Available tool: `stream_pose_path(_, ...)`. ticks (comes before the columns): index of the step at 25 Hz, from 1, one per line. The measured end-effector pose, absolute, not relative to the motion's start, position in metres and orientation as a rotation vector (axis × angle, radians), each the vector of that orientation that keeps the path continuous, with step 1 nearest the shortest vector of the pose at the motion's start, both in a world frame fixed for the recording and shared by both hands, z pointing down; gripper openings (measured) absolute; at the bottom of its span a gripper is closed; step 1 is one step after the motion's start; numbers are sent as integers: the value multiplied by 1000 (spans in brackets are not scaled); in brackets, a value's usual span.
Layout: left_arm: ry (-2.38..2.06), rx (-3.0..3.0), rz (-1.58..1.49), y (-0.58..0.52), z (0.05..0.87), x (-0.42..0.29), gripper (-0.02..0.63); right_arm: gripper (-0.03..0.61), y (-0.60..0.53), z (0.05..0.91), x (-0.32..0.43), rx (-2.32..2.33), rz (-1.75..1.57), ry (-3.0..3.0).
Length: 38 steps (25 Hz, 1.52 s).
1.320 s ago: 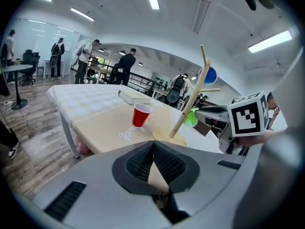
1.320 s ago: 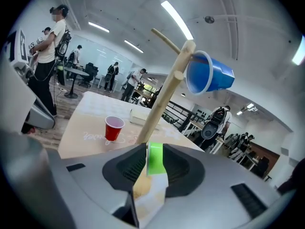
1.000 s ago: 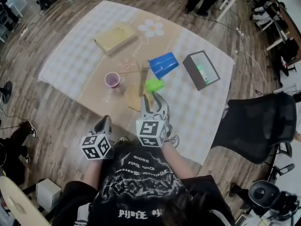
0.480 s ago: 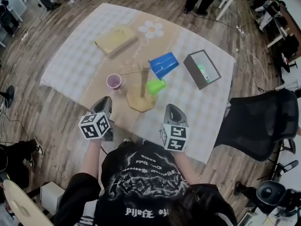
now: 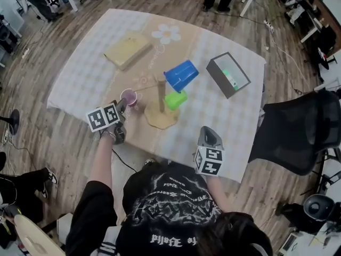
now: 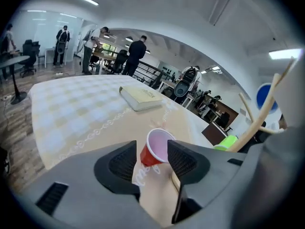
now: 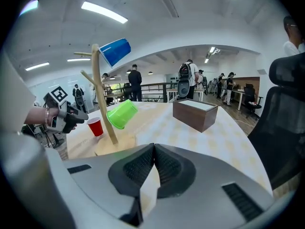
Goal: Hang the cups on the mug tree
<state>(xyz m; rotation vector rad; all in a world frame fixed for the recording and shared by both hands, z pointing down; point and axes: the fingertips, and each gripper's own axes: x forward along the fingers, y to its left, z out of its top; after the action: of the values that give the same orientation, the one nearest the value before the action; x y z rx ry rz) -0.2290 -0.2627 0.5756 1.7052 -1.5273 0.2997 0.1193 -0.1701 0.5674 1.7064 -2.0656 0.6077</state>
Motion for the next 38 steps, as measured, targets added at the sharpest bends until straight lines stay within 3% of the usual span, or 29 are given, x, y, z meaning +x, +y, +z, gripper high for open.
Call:
stream_pose_path(11, -1449, 1625, 344, -283, 597, -228, 202, 8, -155, 584, 144, 1755, 660, -1971)
stream_pose_path(18, -1482, 1574, 335, -282, 602, -229, 51, 8, -152, 586, 145, 1737, 646, -1969)
stream_pose_path(29, -1548, 1609, 298, -283, 586, -229, 41, 8, -141, 594, 143, 1700, 658, -1959)
stream_pose_path(38, -1575, 1830, 296, -305, 528, -205, 41, 8, -136, 598, 140, 1693, 668, -1966)
